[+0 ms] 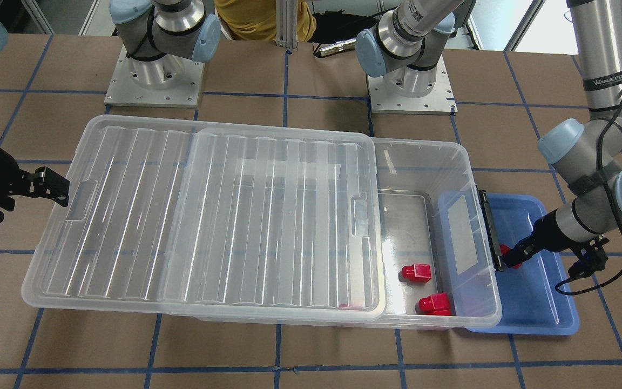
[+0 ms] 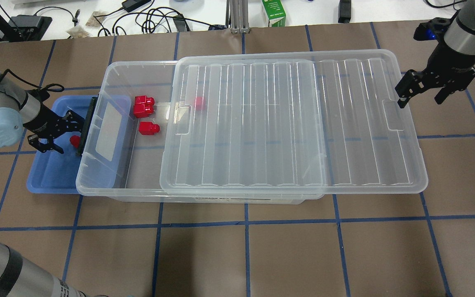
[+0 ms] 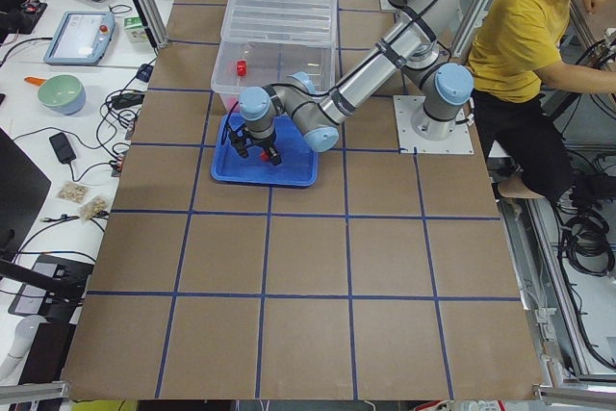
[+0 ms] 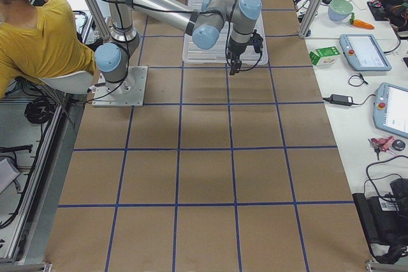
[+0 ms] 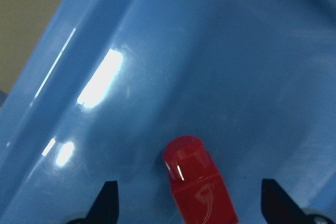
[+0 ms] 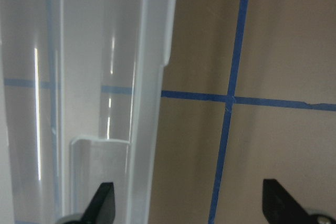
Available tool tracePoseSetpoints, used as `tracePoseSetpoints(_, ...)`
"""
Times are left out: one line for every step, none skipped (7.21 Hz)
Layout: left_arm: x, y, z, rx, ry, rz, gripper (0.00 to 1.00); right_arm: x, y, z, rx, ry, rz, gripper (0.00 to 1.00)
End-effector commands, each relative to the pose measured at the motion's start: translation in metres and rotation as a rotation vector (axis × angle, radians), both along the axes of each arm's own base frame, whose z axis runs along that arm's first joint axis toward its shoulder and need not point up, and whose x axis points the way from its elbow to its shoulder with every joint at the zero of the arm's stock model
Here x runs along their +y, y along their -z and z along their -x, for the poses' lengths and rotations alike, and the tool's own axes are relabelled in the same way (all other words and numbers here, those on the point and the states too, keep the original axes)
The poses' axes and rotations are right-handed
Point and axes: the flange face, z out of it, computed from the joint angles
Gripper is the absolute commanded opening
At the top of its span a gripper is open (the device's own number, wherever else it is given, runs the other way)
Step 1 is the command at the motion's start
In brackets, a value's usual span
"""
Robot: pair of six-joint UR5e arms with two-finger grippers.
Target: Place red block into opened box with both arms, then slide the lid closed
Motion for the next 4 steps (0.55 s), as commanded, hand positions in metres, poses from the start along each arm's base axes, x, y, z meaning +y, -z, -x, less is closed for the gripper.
tracePoseSetpoints(-0.002, 0.004, -0.002, 0.002, 0.004, -0.004, 0.49, 0.019, -0.045, -0.027, 0.015, 0.073, 0.031, 1.0)
tracePoseSetpoints(-0.002, 0.006, -0.002, 0.005, 0.003, -0.006, 0.38, 0.033, -0.067, -0.041, 0.033, 0.115, 0.051, 1.0)
tracePoseSetpoints(-0.004, 0.002, -0.004, -0.006, 0.004, 0.0, 0.17, 0.051, -0.091, -0.053, 0.041, 0.125, 0.073, 1.0)
tracePoseSetpoints(-0.004, -0.012, -0.003, -0.02, 0.007, 0.019, 0.05, 0.059, -0.096, -0.055, 0.043, 0.127, 0.075, 1.0)
